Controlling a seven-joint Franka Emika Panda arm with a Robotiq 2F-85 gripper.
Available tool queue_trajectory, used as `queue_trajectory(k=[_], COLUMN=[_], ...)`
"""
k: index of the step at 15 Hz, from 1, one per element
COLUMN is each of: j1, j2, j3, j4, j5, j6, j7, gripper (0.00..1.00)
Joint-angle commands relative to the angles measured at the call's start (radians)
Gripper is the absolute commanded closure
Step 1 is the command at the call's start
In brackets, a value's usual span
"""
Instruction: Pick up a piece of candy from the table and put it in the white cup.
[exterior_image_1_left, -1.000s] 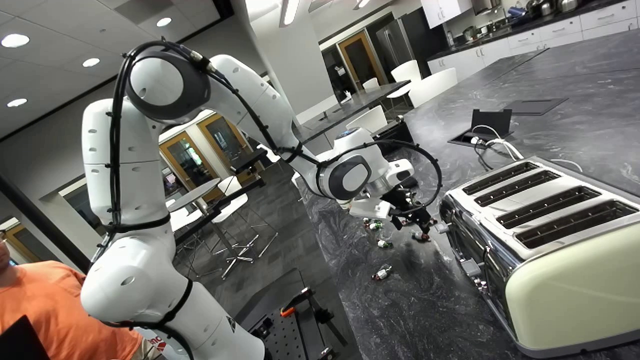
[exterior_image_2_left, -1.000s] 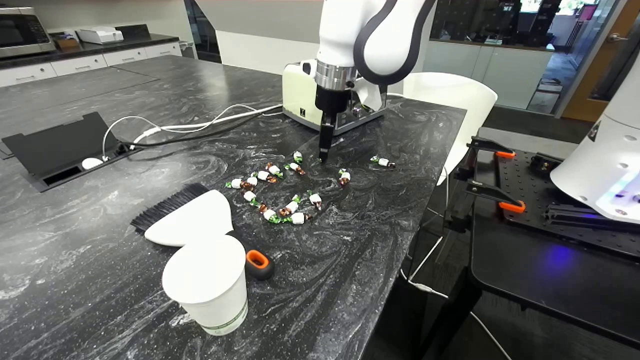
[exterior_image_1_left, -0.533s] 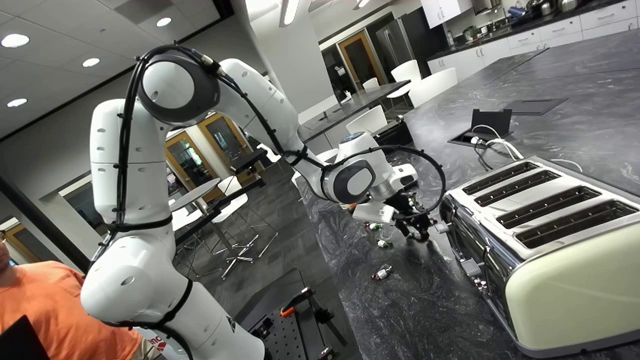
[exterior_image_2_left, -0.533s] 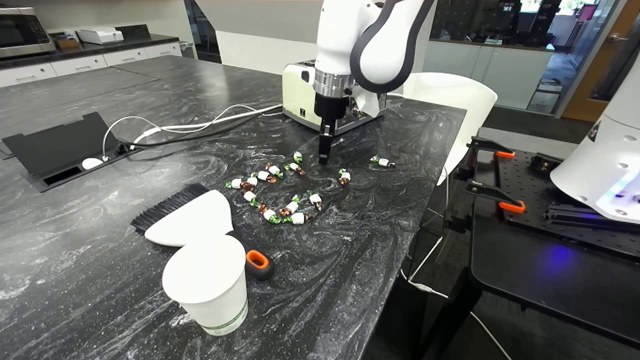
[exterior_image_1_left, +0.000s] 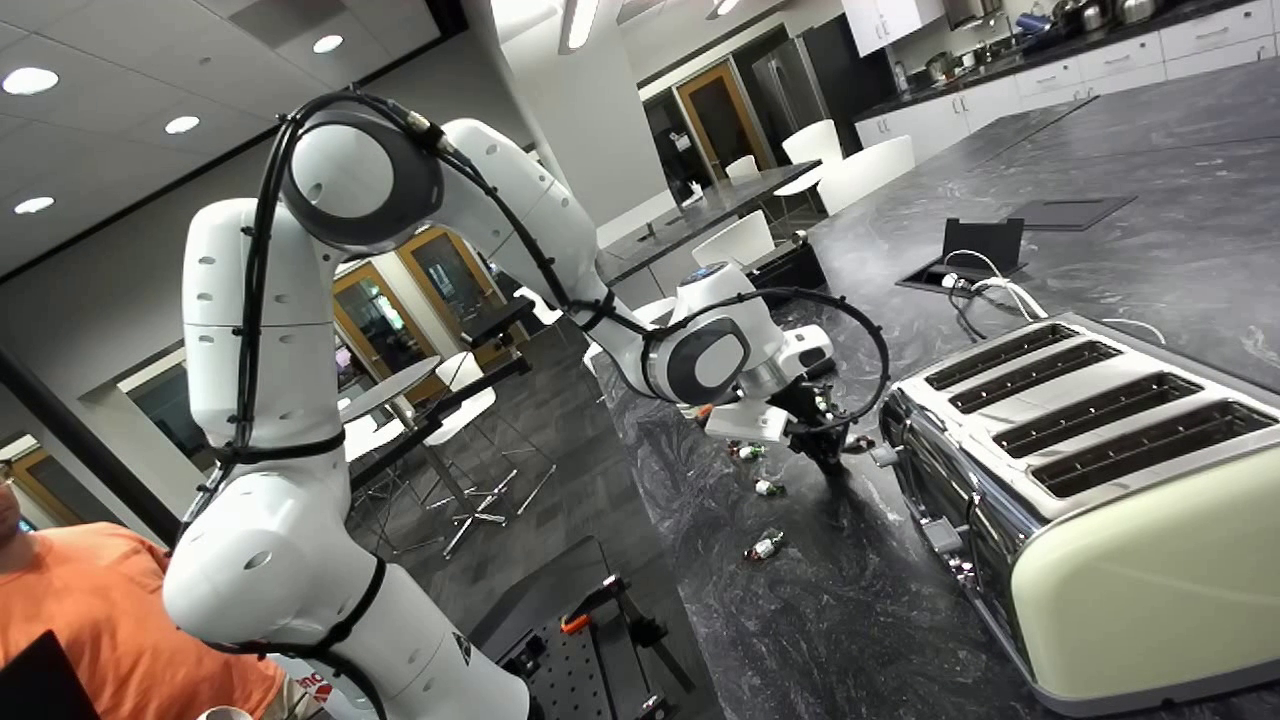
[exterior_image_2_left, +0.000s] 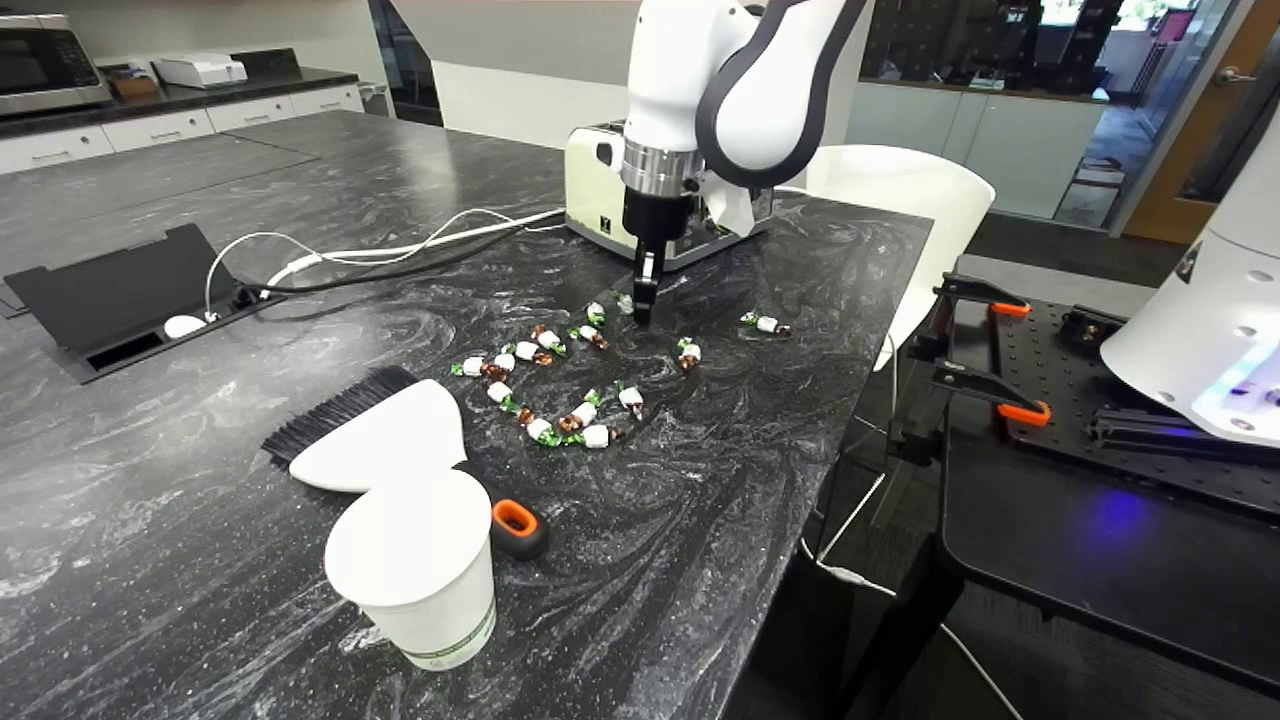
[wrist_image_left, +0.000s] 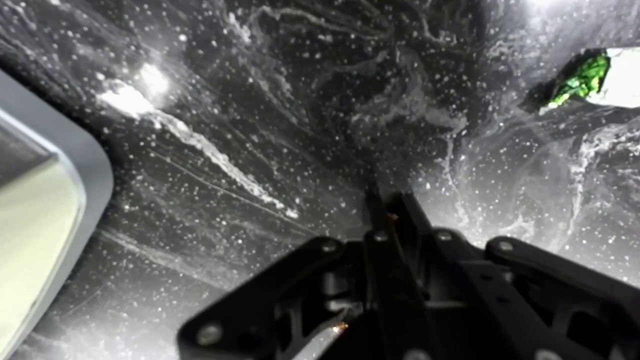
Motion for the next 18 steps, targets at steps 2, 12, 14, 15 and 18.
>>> queue_trajectory(k=[2, 12, 14, 15, 18], j1=[0.019, 0.122, 0.14, 0.141, 0.151], j2=[-0.027, -0.373, -0.415, -0.423, -0.406], j3=[-0.015, -0.002, 0.046, 0.088, 0.22], j4=[-0.009, -0.205, -0.211, -0.208, -0.173], j5=[-0.035, -0.226, -0.27, -0.267, -0.198], j6=[0.004, -0.048, -0.074, -0.085, -0.107], j7=[0.041, 0.013, 0.008, -0.009, -0.078], gripper=[1.0, 0.99, 0.99, 0.99, 1.0])
